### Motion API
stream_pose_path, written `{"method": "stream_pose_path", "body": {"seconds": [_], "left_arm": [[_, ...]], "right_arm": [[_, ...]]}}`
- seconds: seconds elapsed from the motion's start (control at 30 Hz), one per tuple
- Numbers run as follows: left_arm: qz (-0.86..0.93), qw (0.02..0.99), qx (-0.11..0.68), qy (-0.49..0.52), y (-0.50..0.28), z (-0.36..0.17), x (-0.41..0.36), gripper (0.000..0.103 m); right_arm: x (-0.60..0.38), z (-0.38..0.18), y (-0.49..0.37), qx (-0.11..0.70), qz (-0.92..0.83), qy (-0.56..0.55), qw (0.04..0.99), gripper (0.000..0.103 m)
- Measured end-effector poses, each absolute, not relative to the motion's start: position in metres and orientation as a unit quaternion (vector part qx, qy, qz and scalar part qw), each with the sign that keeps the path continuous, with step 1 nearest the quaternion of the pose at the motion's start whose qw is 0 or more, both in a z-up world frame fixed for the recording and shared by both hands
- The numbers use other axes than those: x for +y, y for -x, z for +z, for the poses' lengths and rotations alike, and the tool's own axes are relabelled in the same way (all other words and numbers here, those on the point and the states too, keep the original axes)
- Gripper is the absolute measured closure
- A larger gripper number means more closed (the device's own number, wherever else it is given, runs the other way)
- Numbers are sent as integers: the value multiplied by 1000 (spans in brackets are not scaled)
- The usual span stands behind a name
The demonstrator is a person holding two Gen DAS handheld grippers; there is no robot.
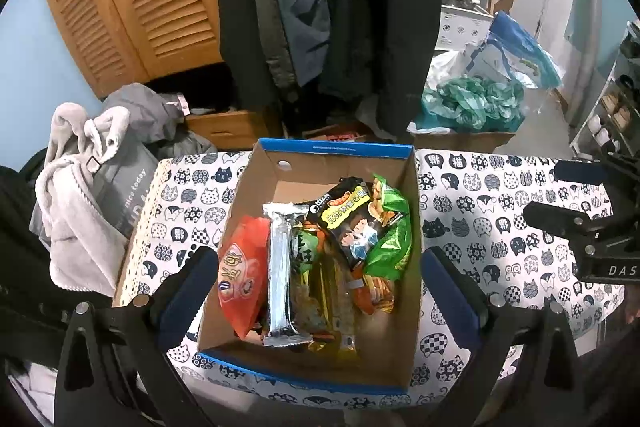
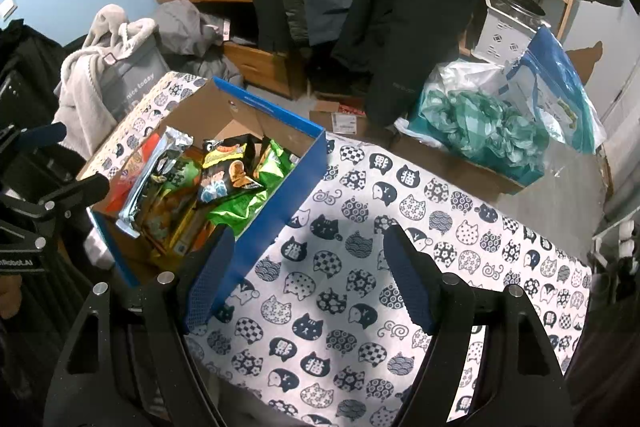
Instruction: Organize snacks
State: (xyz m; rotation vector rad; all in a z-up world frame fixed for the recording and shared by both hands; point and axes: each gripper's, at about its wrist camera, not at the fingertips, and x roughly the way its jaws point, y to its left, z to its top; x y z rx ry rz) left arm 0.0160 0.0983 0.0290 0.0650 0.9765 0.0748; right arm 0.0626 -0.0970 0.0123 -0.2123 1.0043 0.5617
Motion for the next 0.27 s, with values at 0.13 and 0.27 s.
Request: {"method": "stream_pose_path", "body": {"seconds": [0.13,0.27], "left_arm": [[35,881,471,-33,-16,26,98,1],[33,882,470,-29,-15,27,100,1]], "right_arm": [[-97,11,-64,477,264,98,833,27],[-98,11,-65,476,264,99,833,27]]}}
